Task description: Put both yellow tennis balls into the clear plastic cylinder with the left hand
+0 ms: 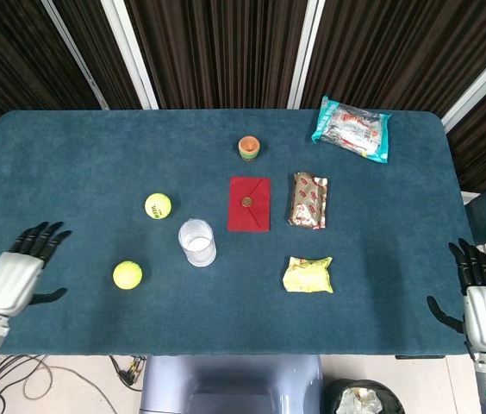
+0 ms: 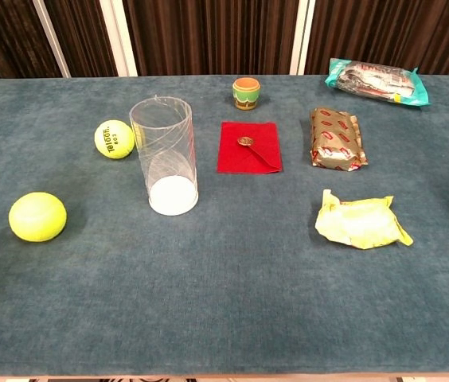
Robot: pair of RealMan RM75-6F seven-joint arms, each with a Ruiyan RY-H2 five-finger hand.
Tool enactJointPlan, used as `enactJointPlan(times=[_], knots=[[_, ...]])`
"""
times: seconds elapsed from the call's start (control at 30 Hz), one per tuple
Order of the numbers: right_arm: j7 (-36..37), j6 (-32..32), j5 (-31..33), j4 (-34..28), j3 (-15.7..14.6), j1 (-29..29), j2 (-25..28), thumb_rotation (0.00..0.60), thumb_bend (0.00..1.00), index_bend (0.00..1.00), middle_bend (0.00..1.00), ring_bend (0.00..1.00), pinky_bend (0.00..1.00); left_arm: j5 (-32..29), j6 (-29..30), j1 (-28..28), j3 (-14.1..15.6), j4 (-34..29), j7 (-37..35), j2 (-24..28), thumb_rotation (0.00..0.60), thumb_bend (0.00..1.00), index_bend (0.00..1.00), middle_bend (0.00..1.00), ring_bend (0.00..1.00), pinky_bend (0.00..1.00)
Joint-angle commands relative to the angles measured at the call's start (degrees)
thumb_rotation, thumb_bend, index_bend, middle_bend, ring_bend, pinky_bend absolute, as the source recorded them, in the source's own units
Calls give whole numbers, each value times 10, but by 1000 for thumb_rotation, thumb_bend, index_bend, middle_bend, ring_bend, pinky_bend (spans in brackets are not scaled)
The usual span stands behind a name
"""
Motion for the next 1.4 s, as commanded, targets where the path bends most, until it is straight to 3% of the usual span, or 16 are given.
enactJointPlan(times=[0.03,0.2,0.5,0.9,1.4], knots=[[2,0,1,0,1,0,1,600,335,0,0,45,87,-31,-100,-60,-7,-30,33,-7,600,7,120,45,0,124],[4,0,3,1,3,0,2,600,335,0,0,45,87,-80,-192,-110,-13,-44,45,-32,600,7,120,45,0,125],[11,2,8,2,7,-1,4,600,336,0,0,45,87,-145,-254,-155,-11,-13,112,-89,600,7,120,54,8,154],[15,3,15,1,11,-3,7,600,336,0,0,45,87,-180,-248,-169,4,28,159,-134,600,34,166,128,113,295],[5,-3,25,-2,12,-2,4,600,336,0,0,45,87,-170,-228,-168,16,73,143,-150,600,95,275,312,245,414]])
